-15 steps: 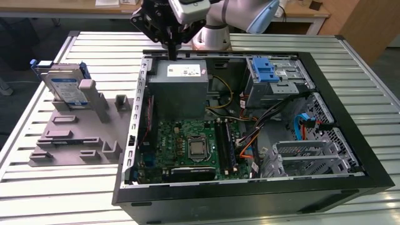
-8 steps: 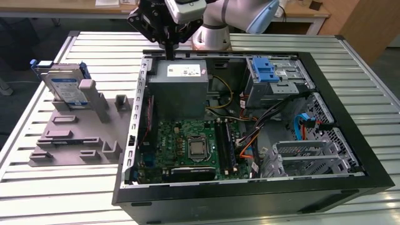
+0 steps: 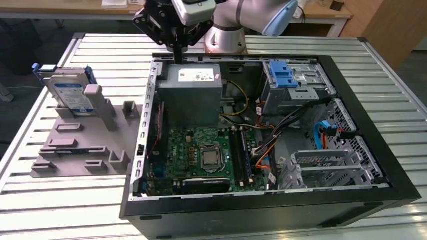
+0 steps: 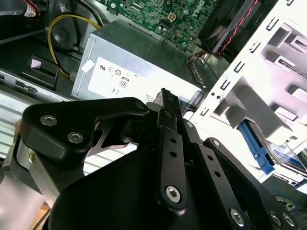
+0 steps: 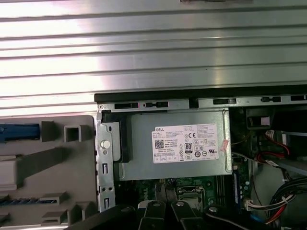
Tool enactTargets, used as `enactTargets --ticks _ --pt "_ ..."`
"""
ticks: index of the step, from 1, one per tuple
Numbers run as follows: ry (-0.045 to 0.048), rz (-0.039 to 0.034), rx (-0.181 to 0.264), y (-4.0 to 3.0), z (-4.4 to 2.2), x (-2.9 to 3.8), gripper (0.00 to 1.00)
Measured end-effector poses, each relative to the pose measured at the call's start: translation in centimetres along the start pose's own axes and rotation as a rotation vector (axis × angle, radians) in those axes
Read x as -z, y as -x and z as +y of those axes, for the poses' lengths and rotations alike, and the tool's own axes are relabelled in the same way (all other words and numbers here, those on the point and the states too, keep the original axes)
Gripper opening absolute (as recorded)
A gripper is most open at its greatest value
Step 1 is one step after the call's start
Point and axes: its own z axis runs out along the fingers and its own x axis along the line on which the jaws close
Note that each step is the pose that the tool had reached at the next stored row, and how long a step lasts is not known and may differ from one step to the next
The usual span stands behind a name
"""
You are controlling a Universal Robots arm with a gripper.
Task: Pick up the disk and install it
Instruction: 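Reach for the disk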
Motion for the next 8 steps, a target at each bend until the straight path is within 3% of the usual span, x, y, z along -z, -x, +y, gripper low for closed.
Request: enactTargets --ticks 8 --pt "0.0 0.0002 0.0 -0.47 0.05 -0.03 0.11"
